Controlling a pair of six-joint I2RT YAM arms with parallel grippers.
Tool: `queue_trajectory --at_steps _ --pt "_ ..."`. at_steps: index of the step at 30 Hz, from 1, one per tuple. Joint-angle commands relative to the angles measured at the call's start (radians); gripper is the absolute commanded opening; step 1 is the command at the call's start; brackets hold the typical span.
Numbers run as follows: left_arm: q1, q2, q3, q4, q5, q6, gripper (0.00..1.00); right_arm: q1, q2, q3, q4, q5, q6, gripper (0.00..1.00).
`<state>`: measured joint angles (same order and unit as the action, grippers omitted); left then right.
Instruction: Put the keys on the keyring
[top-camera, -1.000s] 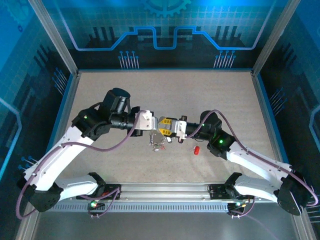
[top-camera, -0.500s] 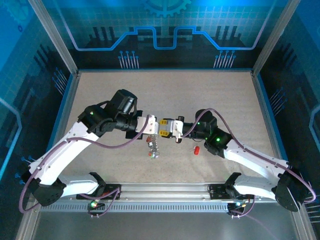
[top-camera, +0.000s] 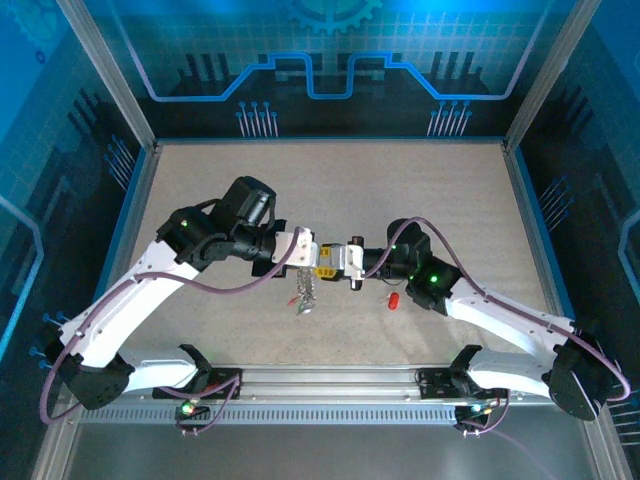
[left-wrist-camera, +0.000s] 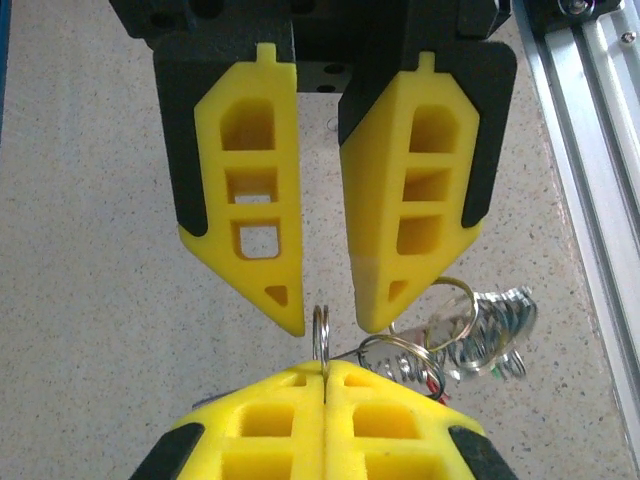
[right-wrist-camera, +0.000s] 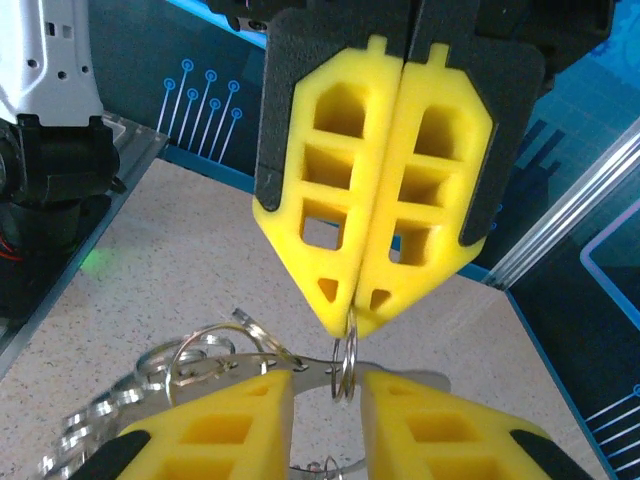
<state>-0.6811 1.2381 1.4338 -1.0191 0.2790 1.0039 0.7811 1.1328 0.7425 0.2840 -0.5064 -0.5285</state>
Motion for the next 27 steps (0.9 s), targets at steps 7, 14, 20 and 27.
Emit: queue_trajectory --at_steps 7,14,20,27 --pt "0.021 -0.01 -0.02 0.091 0.174 -0.104 0.0 0.02 -0.008 0.034 -0.054 -0.001 -0.02 0.05" --pt "0.071 -0.006 -0.042 0.093 0.249 -0.13 0.0 0.033 -0.034 0.05 -0.146 0.028 -0.053 0.04" --pt "0.085 0.053 -0.002 0.014 0.287 -0.14 0.0 0.035 -0.048 0.058 -0.183 0.037 -0.063 0.12" --pt "0.095 0.109 0.043 -0.053 0.293 -0.143 0.0 0.034 -0.039 0.075 -0.224 0.057 -0.069 0.15"
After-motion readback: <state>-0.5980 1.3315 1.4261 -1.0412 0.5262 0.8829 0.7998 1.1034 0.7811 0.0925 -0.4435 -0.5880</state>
